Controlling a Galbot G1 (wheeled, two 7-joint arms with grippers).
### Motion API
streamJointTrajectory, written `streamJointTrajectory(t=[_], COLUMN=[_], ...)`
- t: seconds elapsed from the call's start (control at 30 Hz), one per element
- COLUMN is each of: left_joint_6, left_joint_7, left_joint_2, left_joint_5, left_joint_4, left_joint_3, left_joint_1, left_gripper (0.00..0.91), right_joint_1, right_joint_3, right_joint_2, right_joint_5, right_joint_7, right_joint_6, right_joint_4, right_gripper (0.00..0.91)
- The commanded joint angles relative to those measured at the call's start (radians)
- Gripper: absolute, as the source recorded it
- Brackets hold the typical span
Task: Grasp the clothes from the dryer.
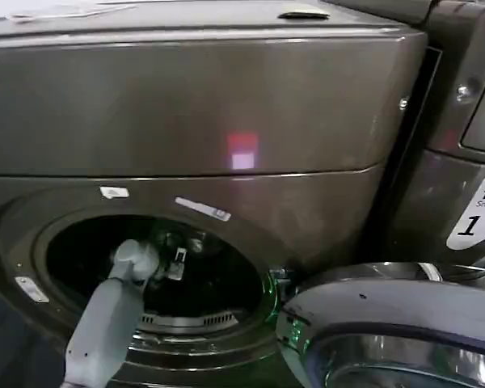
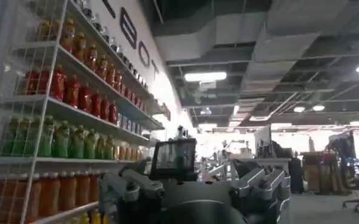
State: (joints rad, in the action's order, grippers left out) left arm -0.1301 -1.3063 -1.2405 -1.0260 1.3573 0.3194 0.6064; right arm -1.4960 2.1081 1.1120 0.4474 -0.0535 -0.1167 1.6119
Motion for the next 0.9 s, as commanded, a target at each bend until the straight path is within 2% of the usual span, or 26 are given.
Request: streamJointTrajectory(t=[0.03,0.2,0.4,0.67,0.8,0.9], left_joint_6=[0.113,0.273,0.366,0.455,0.455,0.455], left_joint_7=[0.441,0.634,0.861,1.137,1.238,1.302], left_joint_2=[-0.069,-0.118,-0.153,-0.212,-0.240,-0.268], left_joint_5=[0.150,0.221,0.300,0.501,0.540,0.560], left_joint_4=[0.007,0.044,0.058,0.086,0.093,0.093], left_joint_3=[0.042,0.077,0.087,0.092,0.093,0.104], left_joint_1=[-0.032,-0.036,-0.023,-0.017,-0.016,-0.017], left_gripper=[0.000,0.000,0.000,0.000,0.000,0.000], right_joint_1=[0.003,-0.006,-0.005,0.001,-0.004,-0.009], right_joint_3=[-0.004,-0.006,-0.016,-0.020,-0.024,-0.019], right_joint_2=[0.001,0.007,0.012,0.018,0.018,0.021], right_joint_5=[0.003,0.005,0.003,0.004,0.006,0.000], right_joint_7=[0.003,0.015,0.021,0.021,0.029,0.033], right_joint_6=[0.000,0.000,0.013,0.011,0.046,0.046], right_joint_4=[0.006,0.022,0.032,0.048,0.047,0.047], right_gripper=[0.907,0.907,0.907,0.907,0.907,0.907])
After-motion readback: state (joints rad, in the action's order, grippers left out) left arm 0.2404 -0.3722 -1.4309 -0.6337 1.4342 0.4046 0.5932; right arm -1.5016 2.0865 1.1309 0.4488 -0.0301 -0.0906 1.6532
